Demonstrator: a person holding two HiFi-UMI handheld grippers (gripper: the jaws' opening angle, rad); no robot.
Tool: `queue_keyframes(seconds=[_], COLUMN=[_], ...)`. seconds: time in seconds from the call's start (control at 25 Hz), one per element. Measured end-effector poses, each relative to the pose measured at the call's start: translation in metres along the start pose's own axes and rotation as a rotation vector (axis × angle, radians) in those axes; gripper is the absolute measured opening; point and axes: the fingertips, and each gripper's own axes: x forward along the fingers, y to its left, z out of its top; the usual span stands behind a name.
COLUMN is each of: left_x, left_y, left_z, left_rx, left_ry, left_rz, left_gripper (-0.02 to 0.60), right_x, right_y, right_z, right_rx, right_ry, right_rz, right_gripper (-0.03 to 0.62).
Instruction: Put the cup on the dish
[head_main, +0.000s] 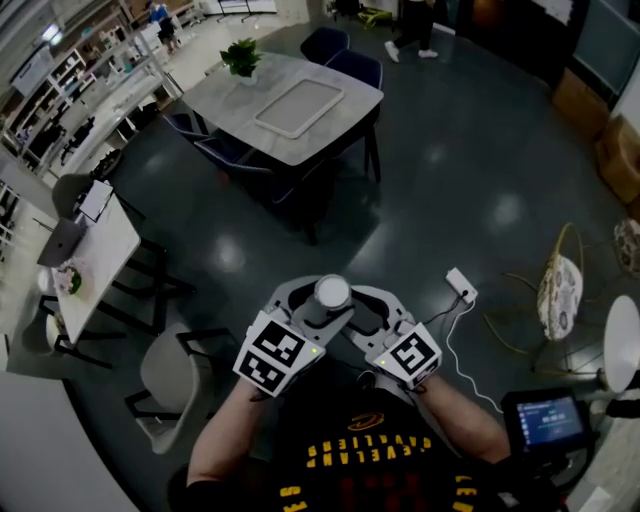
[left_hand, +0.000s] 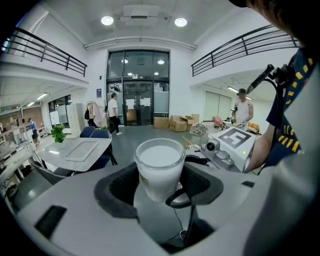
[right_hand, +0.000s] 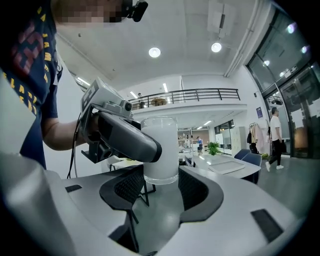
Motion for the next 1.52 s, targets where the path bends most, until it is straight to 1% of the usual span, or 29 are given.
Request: queue_keyframes(seconds=[0.16, 0.28, 0.4, 0.6, 0.84, 1.0, 1.16, 1.32, 1.52], left_x=[0.003, 0.006, 0.011, 0.021, 0.033, 0.04, 0.042, 0.039, 0.039], left_y=[0.003, 0.016, 0.032, 0.066, 0.121, 0.158, 0.192, 0.219, 0.239], left_z=[0.011, 0.016, 0.019, 0.029, 0.038, 0.042, 0.041, 0.04, 0.045], left_rx=[0.006, -0.03, -0.059, -0.061, -0.021, -0.028, -0.025, -0.025, 0.03], left_ry=[-0.034, -0.076, -0.106, -0.125, -0.152, -0.164, -0.168, -0.186, -0.181], left_rz=[0.003, 0.001, -0.005, -0.018, -0.011, -0.018, -0.025, -0.029, -0.022], left_gripper=[0.261, 0.261, 0.261, 0.261, 0.261, 0.261, 0.261, 0.261, 0.261], right_x=[0.0, 0.008, 0.019, 0.046, 0.093, 0.125, 0.156, 0.182, 0.203], right_y=[-0.007, -0.017, -0.029, -0.054, -0.089, -0.111, -0.124, -0.131, -0.141], right_z=[0.007, 0.009, 0.009, 0.013, 0.022, 0.024, 0.024, 0.027, 0.033], right_rx=[0.026, 0.013, 0.004, -0.013, -0.038, -0.052, -0.057, -0.06, -0.078], right_ry=[-0.017, -0.013, 0.0, 0.01, 0.01, 0.022, 0.031, 0.042, 0.049], right_rz=[-0.021, -0.029, -0.034, -0.047, -0.055, -0.066, -0.072, -0.08, -0.096], right_gripper=[0.216, 0.216, 0.216, 0.216, 0.216, 0.216, 0.216, 0.216, 0.216])
